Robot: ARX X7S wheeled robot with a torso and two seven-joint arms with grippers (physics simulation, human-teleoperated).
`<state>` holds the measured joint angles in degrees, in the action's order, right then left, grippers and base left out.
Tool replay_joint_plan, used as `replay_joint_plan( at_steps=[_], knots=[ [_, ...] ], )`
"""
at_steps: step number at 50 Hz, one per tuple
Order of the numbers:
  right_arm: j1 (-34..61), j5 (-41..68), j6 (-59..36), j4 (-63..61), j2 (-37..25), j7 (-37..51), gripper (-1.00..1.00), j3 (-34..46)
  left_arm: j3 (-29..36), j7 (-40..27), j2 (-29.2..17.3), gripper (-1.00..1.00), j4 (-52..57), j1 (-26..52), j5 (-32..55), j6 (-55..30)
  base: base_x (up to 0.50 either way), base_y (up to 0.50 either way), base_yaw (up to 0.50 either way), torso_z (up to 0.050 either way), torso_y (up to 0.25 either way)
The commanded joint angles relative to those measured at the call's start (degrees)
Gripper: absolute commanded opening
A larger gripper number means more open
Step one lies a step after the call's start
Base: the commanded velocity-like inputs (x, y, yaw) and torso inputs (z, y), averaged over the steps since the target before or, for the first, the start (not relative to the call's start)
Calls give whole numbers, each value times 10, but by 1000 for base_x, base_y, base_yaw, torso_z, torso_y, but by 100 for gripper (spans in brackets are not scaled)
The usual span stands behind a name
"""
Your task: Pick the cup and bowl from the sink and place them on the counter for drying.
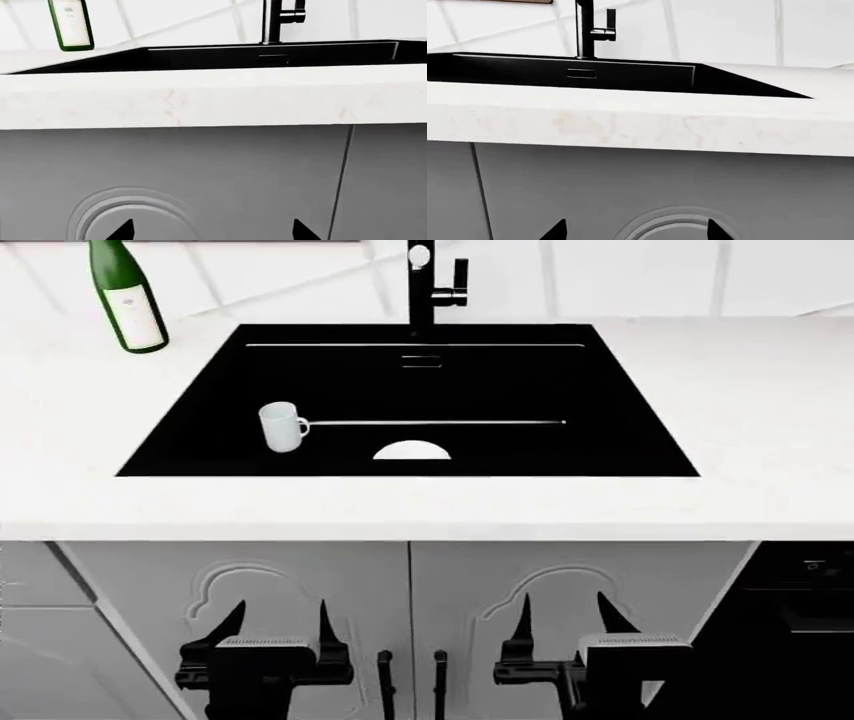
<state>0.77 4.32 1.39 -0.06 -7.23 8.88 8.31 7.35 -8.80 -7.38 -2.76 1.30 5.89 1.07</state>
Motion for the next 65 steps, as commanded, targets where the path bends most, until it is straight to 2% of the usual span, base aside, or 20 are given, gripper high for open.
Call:
replay_joint_plan(
  at_steps=[1, 41, 48, 53, 54, 55, 65],
  knots=[
    [-3, -7, -17, -22, -3, 10, 100, 2, 12, -3, 2, 100, 12, -1, -10, 3, 0, 0, 0, 50, 0],
    [-1, 15, -31, -36, -16, 26, 100, 19, 30, -21, -13, 100, 51, 2, 11, -33, 0, 0, 0, 50, 0],
    [-1, 18, -31, -38, -18, 28, 100, 21, 32, -52, -14, 100, 56, 8, -14, -58, 0, 0, 0, 0, 0],
    [-1, 21, -30, -38, -19, 30, 100, 22, 36, -48, -17, 100, 58, 5, -9, -54, 0, 0, 0, 0, 0],
    [-92, -84, -83, -169, 27, 0, 100, -20, -61, 9, 22, 100, 186, -125, -38, -74, 0, 0, 0, 0, 0],
    [-9, -62, -35, -38, 66, -70, 100, -73, -60, 58, 69, 100, 56, -5, -88, -50, 0, 0, 0, 0, 0],
    [-14, -37, -51, -65, 46, -45, 100, -61, -39, 24, 54, 100, 75, 3, -50, -79, 0, 0, 0, 0, 0]
  ],
)
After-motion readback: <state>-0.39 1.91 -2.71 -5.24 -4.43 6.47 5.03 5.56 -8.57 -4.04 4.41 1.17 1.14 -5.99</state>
